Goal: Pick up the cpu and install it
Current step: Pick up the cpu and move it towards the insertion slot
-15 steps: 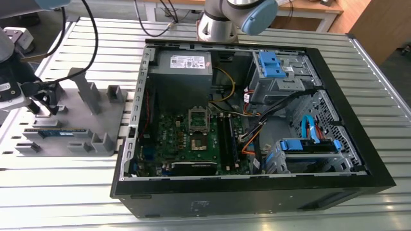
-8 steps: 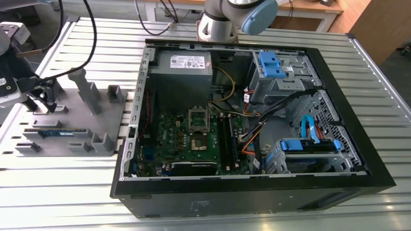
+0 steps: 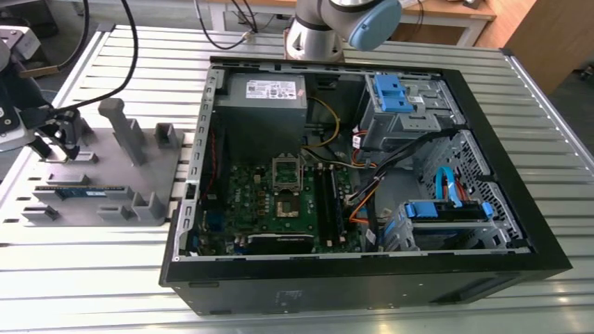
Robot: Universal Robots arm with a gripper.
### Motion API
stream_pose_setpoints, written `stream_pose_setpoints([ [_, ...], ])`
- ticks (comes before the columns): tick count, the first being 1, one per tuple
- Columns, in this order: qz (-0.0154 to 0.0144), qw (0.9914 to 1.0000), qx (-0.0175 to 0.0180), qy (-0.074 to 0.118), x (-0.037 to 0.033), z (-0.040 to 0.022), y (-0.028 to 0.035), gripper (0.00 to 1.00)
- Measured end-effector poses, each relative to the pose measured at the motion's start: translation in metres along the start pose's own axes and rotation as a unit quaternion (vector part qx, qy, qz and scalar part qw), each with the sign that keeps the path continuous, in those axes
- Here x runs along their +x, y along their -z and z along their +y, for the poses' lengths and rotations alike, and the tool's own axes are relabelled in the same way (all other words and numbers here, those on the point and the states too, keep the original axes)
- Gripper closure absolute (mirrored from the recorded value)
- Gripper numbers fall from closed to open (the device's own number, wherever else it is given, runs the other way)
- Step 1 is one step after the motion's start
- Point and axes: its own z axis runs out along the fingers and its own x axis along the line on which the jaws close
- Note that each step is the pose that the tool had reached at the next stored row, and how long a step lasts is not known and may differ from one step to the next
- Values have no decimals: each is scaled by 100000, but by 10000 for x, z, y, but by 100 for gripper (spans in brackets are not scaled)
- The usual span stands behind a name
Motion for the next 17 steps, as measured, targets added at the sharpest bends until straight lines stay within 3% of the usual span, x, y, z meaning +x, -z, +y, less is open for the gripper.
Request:
stream_pose_setpoints([
  [17, 20, 100000, 13, -2, 1, 2, 52, 53],
])
